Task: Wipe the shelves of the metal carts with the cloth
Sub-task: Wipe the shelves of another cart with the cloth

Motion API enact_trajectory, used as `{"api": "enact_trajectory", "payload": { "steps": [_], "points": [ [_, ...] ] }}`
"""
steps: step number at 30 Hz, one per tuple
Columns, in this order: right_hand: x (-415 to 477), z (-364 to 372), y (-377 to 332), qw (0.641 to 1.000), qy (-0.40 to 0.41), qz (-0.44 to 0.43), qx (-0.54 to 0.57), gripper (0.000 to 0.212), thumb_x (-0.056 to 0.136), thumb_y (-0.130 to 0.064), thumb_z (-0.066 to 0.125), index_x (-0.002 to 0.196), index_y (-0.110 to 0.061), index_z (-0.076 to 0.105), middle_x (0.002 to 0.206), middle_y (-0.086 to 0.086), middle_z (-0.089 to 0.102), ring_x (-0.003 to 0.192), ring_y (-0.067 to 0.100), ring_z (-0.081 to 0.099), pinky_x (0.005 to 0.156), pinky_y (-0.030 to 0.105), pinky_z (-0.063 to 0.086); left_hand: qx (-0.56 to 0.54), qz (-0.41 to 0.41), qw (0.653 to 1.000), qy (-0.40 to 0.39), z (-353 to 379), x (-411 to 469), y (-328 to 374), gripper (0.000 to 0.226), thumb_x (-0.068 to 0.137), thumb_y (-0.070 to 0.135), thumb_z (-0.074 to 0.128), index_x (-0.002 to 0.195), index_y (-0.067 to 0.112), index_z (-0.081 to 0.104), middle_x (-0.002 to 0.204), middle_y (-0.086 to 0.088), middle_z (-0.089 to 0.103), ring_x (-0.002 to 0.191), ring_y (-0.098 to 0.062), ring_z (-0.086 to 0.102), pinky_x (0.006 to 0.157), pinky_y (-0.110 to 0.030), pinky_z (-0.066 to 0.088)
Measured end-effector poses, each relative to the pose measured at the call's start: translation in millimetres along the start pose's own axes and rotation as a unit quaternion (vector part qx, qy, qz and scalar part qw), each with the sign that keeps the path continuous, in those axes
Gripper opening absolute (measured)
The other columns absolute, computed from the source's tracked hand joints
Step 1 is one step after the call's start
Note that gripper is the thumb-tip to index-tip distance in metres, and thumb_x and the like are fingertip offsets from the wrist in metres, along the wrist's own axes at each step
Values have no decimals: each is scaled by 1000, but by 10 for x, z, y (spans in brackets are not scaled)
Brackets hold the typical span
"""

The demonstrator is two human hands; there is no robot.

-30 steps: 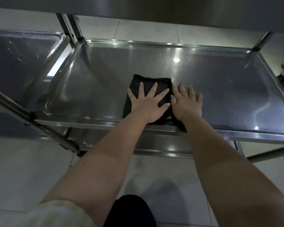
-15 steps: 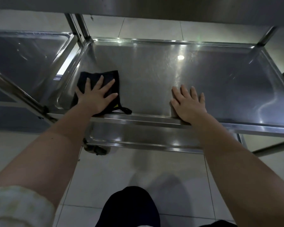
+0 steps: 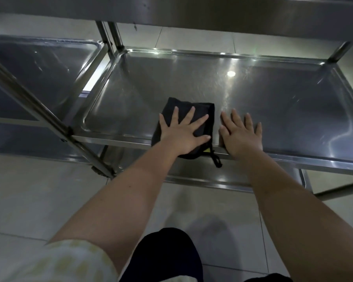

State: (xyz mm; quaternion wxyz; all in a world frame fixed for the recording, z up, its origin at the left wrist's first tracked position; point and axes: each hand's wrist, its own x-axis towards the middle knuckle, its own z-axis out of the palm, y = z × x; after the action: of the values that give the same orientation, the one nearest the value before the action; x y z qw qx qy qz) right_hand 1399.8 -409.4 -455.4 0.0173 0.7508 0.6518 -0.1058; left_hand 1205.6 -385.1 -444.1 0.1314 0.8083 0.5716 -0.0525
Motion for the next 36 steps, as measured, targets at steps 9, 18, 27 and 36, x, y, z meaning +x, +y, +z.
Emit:
{"api": "enact_trajectory", "payload": {
  "steps": [9,18,27,36],
  "points": [
    [-30,-30,-90,1000,-7,15,-1,53,101,-51,8,151,-47,-9,163,-11,-14,149,29,-16,116,60,-11,-14,-199,980,10,-258,-175,-1619,69,82,85,23,140,66,-9,162,15,-15,147,-37,-18,109,-72,-10],
    [-3,0,-687,998,-26,-53,3,51,101,-54,8,149,-53,-8,161,-18,-15,148,29,-20,109,67,-12,11,-47,999,22,-60,24,-447,66,82,85,16,141,66,-7,162,16,-14,146,-38,-21,106,-73,-14],
    [35,94,-656,999,-2,-49,1,53,98,-60,8,149,-54,-7,161,-19,-12,149,24,-16,112,60,-14,-7,-203,979,25,-303,-364,-2246,71,80,86,26,140,68,-8,162,15,-12,148,-34,-14,113,-65,-7],
    [30,96,-664,999,-8,-47,-12,52,98,-56,3,148,-53,-13,161,-17,-18,148,27,-19,110,64,-13,19,-198,979,31,-28,-763,-1747,72,78,86,5,143,61,-13,164,2,-10,148,-40,-6,111,-67,-4]
  ]
}}
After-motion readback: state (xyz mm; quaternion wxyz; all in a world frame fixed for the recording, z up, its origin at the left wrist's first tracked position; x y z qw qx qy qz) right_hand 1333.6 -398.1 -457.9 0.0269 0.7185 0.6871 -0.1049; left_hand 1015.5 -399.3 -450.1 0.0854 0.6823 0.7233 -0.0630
